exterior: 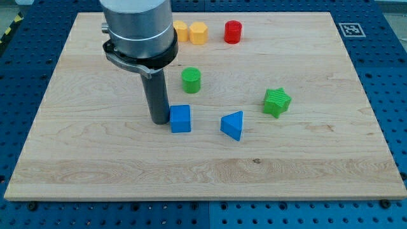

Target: Slide the green circle closer to the green star

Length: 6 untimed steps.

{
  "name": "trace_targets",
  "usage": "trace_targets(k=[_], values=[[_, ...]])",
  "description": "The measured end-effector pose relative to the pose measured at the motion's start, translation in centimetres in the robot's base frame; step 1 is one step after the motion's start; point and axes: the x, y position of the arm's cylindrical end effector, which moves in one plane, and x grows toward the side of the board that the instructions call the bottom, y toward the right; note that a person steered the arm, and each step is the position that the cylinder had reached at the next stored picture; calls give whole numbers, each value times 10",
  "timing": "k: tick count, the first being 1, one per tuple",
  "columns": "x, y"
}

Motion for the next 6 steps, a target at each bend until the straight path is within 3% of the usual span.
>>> trace_targets(k=[4,6], values=[[6,63],[-64,10]])
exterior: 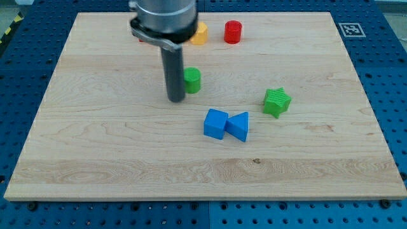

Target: Slide the green circle closer to the green star

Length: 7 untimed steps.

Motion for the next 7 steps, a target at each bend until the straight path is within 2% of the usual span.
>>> trace_targets(k=[1,2,4,7], values=[[-31,-16],[-40,-4],[-18,21],[-14,83]])
